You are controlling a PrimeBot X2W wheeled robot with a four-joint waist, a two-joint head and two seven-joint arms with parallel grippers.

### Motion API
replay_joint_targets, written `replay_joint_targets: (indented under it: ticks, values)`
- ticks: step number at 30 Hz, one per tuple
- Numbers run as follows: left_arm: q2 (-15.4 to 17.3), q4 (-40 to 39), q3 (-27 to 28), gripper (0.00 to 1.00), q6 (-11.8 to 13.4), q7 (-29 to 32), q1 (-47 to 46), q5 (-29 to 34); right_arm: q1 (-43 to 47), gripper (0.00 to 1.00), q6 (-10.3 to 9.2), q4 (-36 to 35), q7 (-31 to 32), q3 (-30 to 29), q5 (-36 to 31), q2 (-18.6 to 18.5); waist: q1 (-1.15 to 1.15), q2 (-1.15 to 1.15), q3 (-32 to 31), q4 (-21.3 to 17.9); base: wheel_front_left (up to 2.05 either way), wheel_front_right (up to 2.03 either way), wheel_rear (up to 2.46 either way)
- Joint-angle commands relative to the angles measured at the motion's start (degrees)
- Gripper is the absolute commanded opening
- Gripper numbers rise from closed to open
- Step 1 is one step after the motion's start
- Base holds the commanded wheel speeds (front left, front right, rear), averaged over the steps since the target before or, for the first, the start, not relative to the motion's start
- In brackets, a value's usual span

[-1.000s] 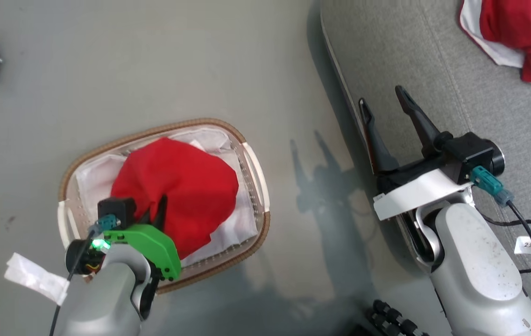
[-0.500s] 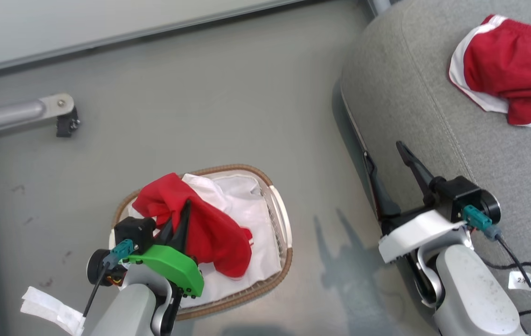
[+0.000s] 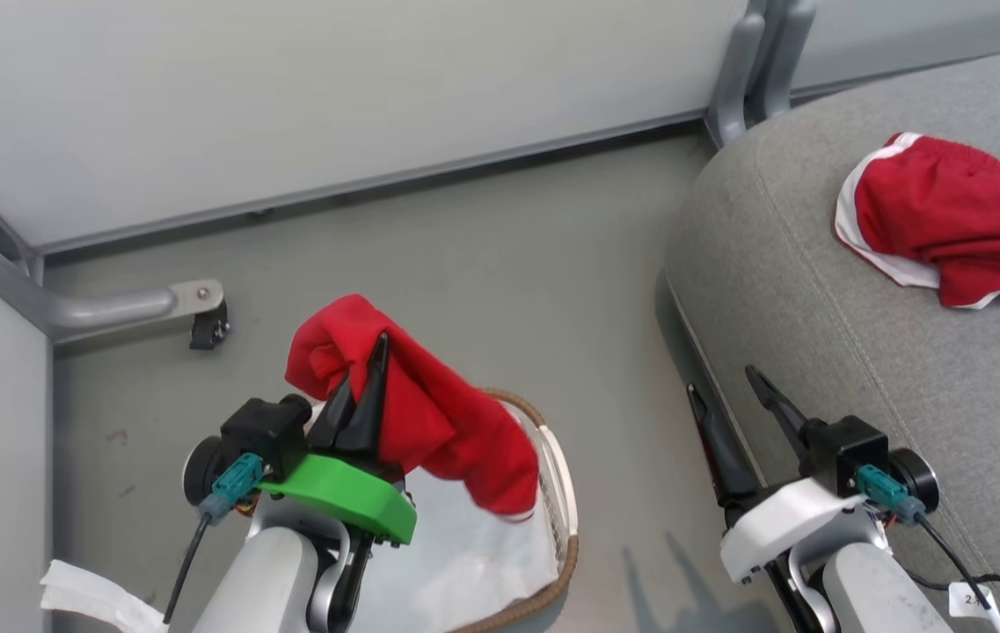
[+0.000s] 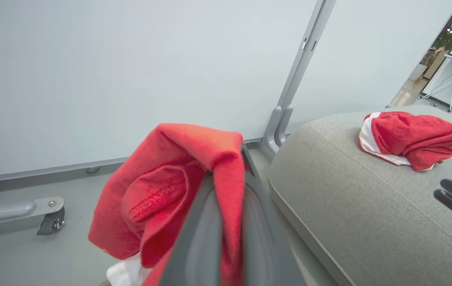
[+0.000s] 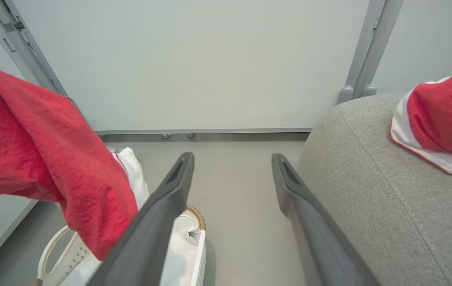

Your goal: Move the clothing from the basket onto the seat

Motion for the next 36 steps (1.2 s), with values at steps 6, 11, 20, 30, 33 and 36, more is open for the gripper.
replay_joint_targets:
  ticks: [6,11,20,30,33,36]
  values:
    - [-0.4,-5.9,0.3,0.00,-0.2,0.0,1.2,1.1,2.7,1.00,-0.06,0.9,0.0,0.0,-0.1,-0.2,0.00,0.00,-4.9,0.7,0.00,0.00,0.00]
    - [-0.6,-9.0,0.2,0.00,-0.2,-0.1,1.5,1.3,3.8,1.00,-0.06,1.5,0.0,0.5,-0.4,-0.2,0.00,0.00,-5.9,0.8,0.00,0.00,0.00]
    - [-0.8,-11.1,-1.0,0.00,-0.2,-0.1,1.1,1.1,1.7,1.00,-0.06,2.7,0.0,8.5,-4.3,-0.3,0.00,0.00,-5.6,1.5,0.00,0.00,0.00]
    - [-1.0,-12.2,-4.1,0.00,-0.2,-0.1,-0.8,-0.2,-9.3,1.00,-0.07,5.0,0.0,22.8,-3.4,-1.7,0.00,0.00,-4.5,3.6,0.00,0.00,0.00]
    - [-1.0,-12.4,-5.2,0.00,-0.2,-0.1,-1.3,-0.7,-13.3,1.00,-0.07,6.0,0.0,24.1,-3.3,-1.5,0.00,0.00,-4.0,4.4,0.00,0.00,0.00]
    - [-1.0,-12.6,-6.3,0.00,-0.2,-0.1,-1.8,-1.0,-16.0,1.00,-0.07,7.7,0.0,24.5,-3.8,-1.0,0.00,0.00,-3.6,5.2,0.00,0.00,0.00]
